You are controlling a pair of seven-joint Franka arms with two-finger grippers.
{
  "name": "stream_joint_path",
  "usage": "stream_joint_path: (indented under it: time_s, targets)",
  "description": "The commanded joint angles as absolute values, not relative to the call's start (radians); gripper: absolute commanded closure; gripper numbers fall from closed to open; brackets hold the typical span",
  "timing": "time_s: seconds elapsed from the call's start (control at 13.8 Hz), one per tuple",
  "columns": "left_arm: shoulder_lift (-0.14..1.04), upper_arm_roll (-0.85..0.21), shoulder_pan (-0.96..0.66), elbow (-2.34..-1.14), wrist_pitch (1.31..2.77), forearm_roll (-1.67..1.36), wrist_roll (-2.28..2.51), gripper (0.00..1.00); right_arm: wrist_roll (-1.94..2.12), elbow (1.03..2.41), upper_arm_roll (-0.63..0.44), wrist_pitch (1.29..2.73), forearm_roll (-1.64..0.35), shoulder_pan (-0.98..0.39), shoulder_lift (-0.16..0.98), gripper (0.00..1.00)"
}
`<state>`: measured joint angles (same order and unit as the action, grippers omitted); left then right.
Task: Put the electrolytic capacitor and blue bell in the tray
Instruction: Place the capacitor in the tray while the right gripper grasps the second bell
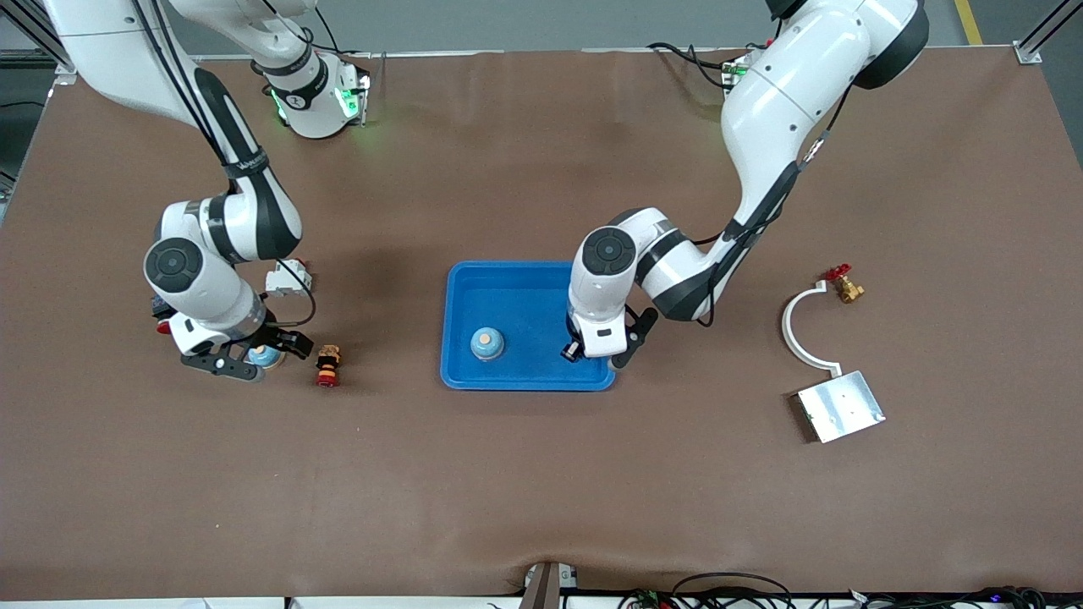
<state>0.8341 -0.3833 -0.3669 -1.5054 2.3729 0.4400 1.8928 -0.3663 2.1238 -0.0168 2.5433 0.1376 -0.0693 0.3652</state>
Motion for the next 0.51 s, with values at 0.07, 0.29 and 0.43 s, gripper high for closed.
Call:
stream_joint_path:
  time_s: [0.07, 0.29, 0.43]
  targets:
    - [0.835, -0.362, -0.397, -1.468, 2.373, 0.449, 1.921, 0.00, -0.227, 2.209, 0.009, 2.638, 0.133, 0.038, 0.333, 0.00]
    - [0.766, -0.362, -0.382, -1.462, 2.349, 0.475, 1.803, 0.00, -0.176, 2.209, 0.011, 2.655, 0.121, 0.081, 0.351, 0.00]
    - [0.703, -0.361, -0.361, -1.463, 2.274, 0.480, 1.697, 0.00, -0.167, 2.209, 0.024, 2.668, 0.079, 0.090, 0.377, 0.00]
